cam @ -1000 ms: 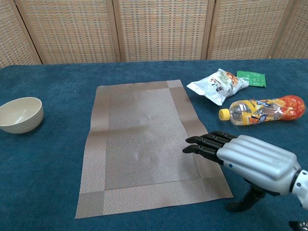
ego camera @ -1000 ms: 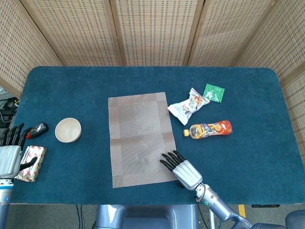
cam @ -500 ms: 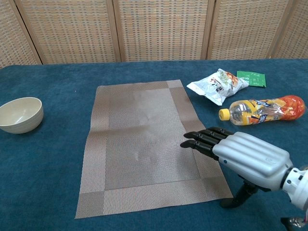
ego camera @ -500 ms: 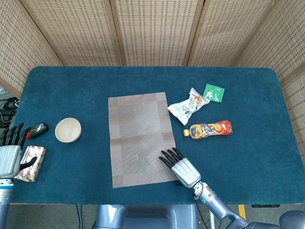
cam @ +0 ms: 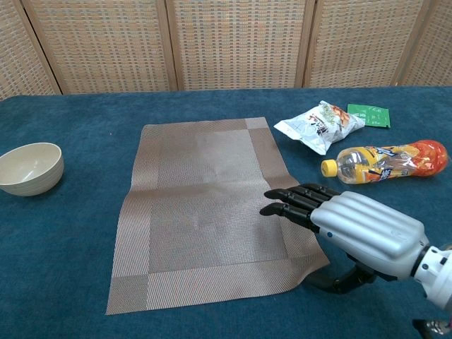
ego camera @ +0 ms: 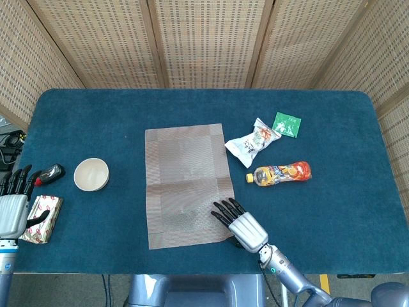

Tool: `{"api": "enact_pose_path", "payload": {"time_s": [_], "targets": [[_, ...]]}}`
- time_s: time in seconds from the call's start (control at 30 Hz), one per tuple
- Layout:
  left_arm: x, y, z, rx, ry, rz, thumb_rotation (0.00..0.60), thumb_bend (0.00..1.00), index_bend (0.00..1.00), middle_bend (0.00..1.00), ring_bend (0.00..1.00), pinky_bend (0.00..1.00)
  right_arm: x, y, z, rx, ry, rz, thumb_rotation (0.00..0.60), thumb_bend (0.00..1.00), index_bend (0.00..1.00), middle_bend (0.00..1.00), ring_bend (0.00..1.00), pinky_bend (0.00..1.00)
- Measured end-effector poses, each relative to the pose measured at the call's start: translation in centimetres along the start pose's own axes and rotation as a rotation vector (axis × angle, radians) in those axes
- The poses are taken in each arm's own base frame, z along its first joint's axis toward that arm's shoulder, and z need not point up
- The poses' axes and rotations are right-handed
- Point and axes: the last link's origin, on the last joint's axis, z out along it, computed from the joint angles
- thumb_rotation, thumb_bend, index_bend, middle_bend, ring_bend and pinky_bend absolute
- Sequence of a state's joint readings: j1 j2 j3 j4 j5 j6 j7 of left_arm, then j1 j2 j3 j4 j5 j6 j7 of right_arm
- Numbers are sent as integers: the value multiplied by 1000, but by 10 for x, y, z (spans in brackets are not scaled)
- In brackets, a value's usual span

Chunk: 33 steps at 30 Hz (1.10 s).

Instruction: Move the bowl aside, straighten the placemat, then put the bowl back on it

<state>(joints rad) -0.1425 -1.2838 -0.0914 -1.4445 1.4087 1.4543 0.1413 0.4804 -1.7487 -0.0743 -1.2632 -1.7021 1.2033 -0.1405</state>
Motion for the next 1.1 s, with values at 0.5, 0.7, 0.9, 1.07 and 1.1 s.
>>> {"api": "enact_pose_path", "payload": {"time_s": [0.5, 0.7, 0.9, 1.07, 1.1], "targets": [[-2, 1, 1, 1, -6, 2, 600, 162, 99, 0, 0, 0, -6, 11, 4, -12, 51, 27, 600, 513, 456, 123, 0, 137], [-2, 2, 0, -3, -4, 0, 600, 162, 101, 0, 0, 0, -5, 14, 4, -16, 78, 31, 600, 508, 560, 209, 0, 159], [-1, 1, 0, -2, -2, -4, 600, 162, 101, 0, 0, 0, -5, 14, 3, -14, 85, 18, 600, 513, 593, 221, 0, 161], [-1, 1, 0, -2, 0, -6, 600, 162, 102, 0, 0, 0, -5, 14, 3, -15, 81, 19, 600, 555, 613, 226, 0, 164], [0, 1, 0, -1, 1, -7, 600, 162, 102, 0, 0, 0, -5, 14, 3, -16, 80, 20, 600, 560, 617, 227, 1, 165]]}}
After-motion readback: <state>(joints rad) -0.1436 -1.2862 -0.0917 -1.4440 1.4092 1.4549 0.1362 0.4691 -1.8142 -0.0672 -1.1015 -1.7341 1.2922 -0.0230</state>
